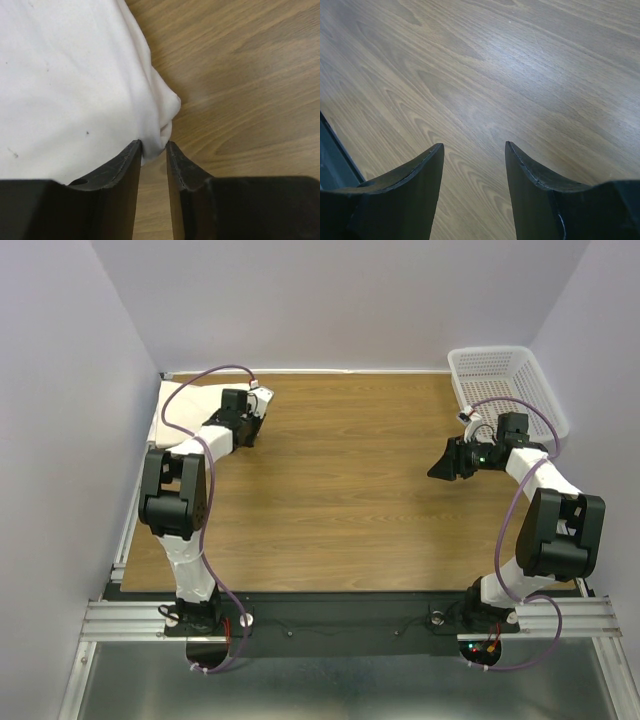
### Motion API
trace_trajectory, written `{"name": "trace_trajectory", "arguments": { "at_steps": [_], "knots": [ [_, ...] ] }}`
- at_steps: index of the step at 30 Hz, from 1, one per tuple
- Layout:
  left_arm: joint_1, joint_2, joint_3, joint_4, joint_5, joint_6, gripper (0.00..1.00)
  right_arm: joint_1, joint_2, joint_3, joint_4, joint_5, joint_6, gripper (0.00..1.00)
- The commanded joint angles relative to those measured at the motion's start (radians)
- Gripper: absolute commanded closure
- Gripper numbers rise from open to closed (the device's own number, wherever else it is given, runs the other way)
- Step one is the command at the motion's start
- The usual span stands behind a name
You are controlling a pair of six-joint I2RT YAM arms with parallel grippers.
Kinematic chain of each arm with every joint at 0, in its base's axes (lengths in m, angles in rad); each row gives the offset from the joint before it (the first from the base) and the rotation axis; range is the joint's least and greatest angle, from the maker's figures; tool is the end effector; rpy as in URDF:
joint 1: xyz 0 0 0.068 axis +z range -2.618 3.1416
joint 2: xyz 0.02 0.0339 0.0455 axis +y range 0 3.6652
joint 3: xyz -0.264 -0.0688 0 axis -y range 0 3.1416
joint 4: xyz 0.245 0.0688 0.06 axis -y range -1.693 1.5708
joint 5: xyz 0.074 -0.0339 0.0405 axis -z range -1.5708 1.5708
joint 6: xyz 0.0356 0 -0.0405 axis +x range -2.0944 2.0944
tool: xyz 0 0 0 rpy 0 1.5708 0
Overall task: Fold and stack the t-shirts
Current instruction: Neatly place the folded tshirt to the corner
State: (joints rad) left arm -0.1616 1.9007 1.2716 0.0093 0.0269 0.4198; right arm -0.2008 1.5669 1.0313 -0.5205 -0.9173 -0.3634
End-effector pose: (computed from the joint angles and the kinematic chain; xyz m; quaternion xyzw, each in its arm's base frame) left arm 0.4224 -0.0698 0.2040 0.2607 0.8499 0.0471 0.4555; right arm 0.3068 -0.0336 0.2208 -0.1827 0.8551 0.3477 0.3384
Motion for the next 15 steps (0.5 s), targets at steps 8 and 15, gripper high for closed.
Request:
{"name": "trace_trajectory", "arguments": {
  "at_steps": [8,15],
  "knots": [
    [0.004,-0.293,-0.089,0.102,-0.048,-0.121,0.17,0.009,-0.022,0.01,0.002,0.001,-0.019,0.42],
    [0.193,-0.486,-0.163,0.147,0.143,-0.417,0.09,0.006,-0.031,0.007,0.002,0.014,-0.026,0.42]
  ]
}}
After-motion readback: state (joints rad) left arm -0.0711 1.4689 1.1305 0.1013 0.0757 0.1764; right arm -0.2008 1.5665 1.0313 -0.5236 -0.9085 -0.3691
